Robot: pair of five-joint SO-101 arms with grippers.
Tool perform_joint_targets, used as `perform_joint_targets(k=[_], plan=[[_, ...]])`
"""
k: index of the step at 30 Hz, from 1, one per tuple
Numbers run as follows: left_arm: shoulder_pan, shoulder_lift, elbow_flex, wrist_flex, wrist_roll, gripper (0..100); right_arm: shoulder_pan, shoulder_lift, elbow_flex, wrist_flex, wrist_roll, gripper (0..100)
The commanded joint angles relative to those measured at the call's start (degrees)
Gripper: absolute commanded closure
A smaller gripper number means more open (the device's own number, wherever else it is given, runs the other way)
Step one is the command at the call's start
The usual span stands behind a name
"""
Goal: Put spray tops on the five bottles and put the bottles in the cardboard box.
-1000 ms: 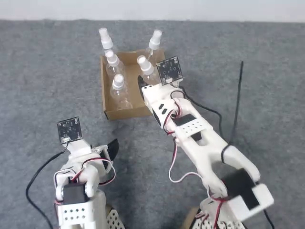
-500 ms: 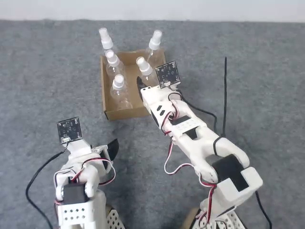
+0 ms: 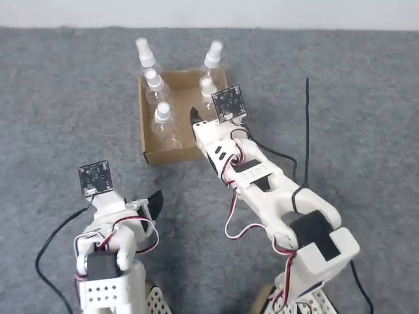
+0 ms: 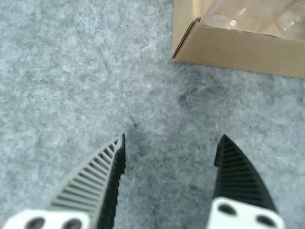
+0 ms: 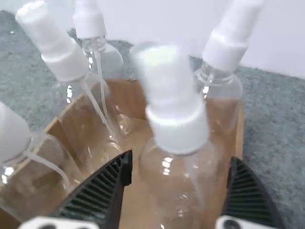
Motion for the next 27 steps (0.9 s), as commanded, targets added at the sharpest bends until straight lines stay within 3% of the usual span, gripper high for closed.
perform_joint_targets(k=[1,11,27], plan=[[0.1,-1.0,-0.5,0.3,-0.3,72,0.7,-1.5,-0.8,-0.2,-0.2,74.2],[0.1,-1.0,-0.5,0.3,-0.3,72,0.7,-9.9,4.0,0.5,-0.2,74.2],[0.1,-1.0,-0.5,0.3,-0.3,72,0.5,-18.9,4.4,16.7,-0.4,74.2]])
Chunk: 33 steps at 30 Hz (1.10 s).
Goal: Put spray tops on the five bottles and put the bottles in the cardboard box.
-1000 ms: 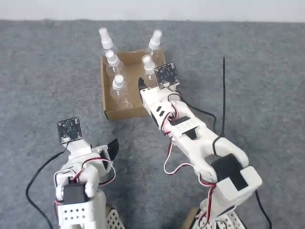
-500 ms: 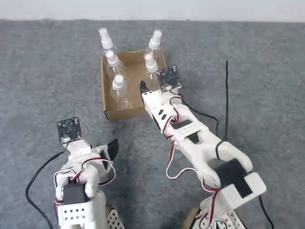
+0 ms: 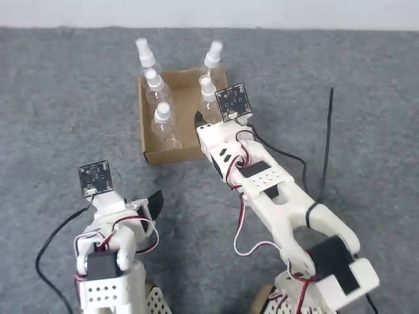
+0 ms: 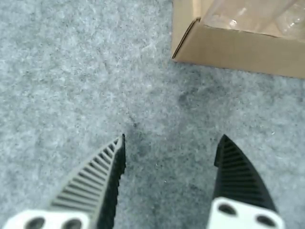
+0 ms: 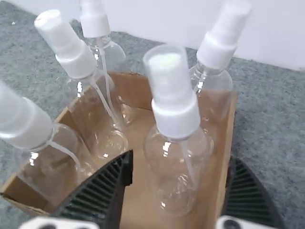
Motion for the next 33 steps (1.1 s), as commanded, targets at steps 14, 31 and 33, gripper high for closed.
perform_joint_targets(k=[14,31,33], plan=[[0.1,-1.0,-0.5,0.3,-0.3,72,0.7,-15.3,-0.2,21.1,-0.2,74.5],[0.1,-1.0,-0.5,0.3,-0.3,72,0.7,-20.5,-0.3,27.2,-0.1,87.2],[0.1,-1.0,-0.5,0.3,-0.3,72,0.7,-21.4,-0.3,27.3,-0.1,87.1]])
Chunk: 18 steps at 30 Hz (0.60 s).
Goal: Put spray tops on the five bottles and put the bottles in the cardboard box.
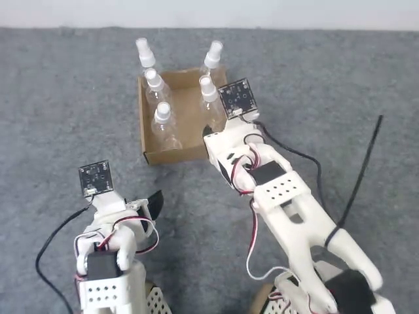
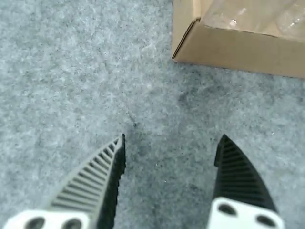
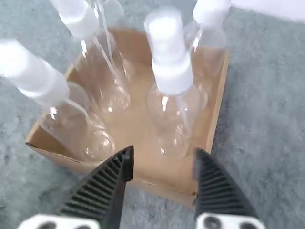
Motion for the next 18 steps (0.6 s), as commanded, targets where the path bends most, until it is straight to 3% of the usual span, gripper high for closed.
perform_joint_targets(k=[1,12,18], plan=[[0.1,-1.0,-0.5,0.3,-0.3,72,0.7,-5.5,-0.2,0.6,-0.1,87.4],[0.1,-1.0,-0.5,0.3,-0.3,72,3.9,-11.6,-0.3,7.0,-0.1,88.1],[0.1,-1.0,-0.5,0.3,-0.3,72,4.0,-12.4,-0.3,7.1,-0.1,95.0]])
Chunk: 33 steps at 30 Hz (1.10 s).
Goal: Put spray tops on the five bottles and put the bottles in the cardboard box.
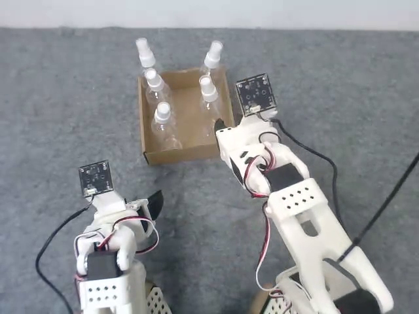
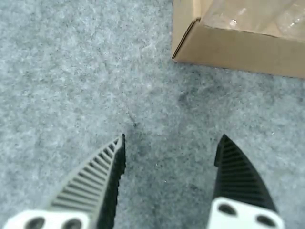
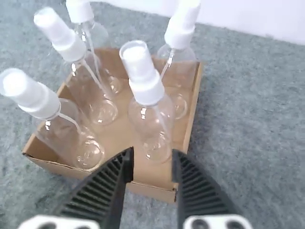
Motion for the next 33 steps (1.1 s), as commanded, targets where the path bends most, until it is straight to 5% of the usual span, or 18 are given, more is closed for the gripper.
perform_joint_targets(k=[1,16,33], plan=[[0.1,-1.0,-0.5,0.3,-0.3,72,0.7,-3.5,-0.3,0.2,-0.1,95.1],[0.1,-1.0,-0.5,0.3,-0.3,72,0.8,-7.8,-0.3,0.5,0.1,99.4],[0.1,-1.0,-0.5,0.3,-0.3,72,1.7,-23.8,-0.5,13.0,2.8,99.2]])
